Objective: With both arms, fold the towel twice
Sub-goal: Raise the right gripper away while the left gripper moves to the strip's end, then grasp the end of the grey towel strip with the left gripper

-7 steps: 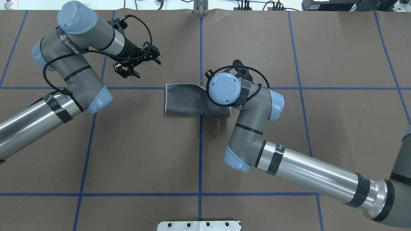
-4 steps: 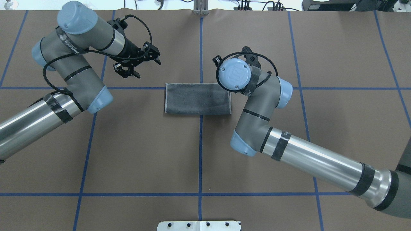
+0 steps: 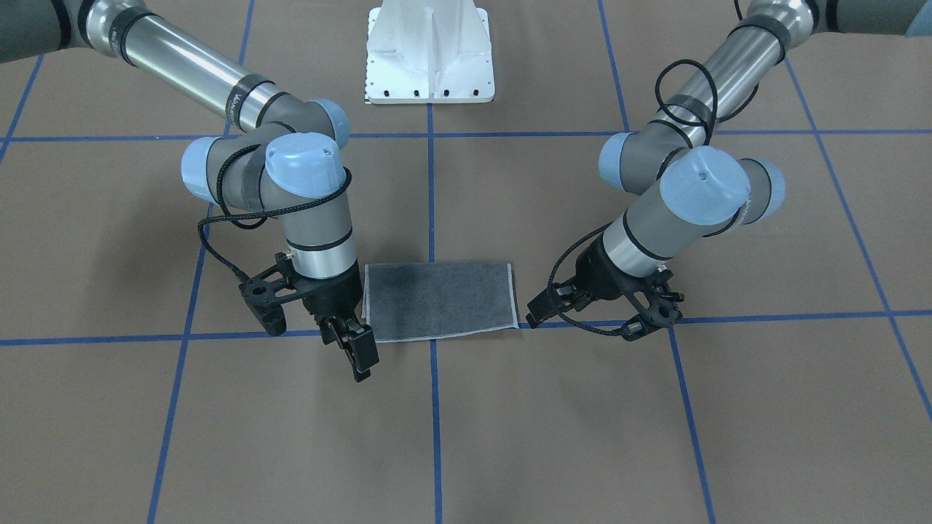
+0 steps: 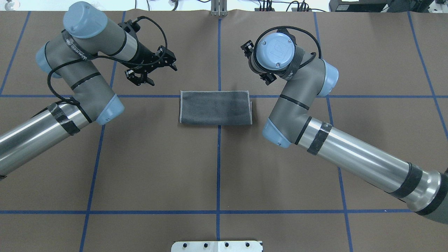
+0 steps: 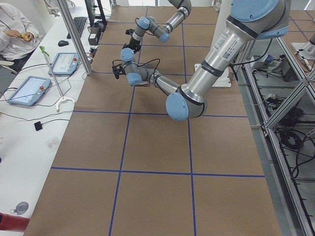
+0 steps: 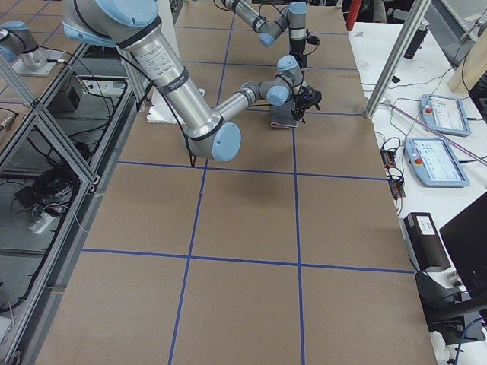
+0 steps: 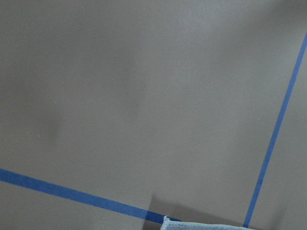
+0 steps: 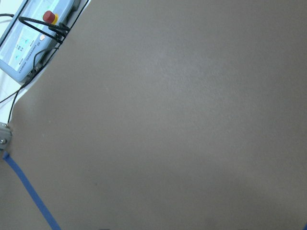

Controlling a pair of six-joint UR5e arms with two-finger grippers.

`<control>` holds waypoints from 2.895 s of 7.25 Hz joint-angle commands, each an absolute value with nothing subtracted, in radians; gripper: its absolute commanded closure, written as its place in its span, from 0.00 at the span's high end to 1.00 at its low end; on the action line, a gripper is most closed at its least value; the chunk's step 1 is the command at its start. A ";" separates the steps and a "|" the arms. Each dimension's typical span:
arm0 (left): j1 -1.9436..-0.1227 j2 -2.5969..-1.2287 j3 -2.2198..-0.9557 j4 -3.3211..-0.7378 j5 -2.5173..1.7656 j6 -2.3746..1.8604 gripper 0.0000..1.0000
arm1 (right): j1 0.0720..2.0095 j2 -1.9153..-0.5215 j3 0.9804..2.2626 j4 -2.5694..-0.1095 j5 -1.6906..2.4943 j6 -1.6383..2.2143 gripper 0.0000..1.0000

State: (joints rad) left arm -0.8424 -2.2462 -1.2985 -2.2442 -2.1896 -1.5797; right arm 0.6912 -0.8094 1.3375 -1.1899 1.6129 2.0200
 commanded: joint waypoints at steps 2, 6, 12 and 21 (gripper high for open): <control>-0.786 -2.250 -1.305 -2.246 -2.175 -1.574 1.00 | 0.715 -0.932 1.546 -1.273 1.733 1.837 0.99; -0.720 -2.212 -1.321 -2.363 -2.126 -1.569 0.99 | 0.744 -1.075 1.761 -1.388 1.808 1.483 0.99; -0.654 -2.171 -1.318 -2.424 -2.083 -1.572 0.90 | 0.778 -1.112 1.807 -1.387 1.894 1.399 0.99; -0.649 -2.168 -1.308 -2.425 -2.089 -1.575 0.57 | 0.776 -1.111 1.807 -1.387 1.890 1.399 0.99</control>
State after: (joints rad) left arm -0.6500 -2.1676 -1.3086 -2.4264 -2.0891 -1.5749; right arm 0.7763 -1.1107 1.8071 -1.3867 1.8901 1.3990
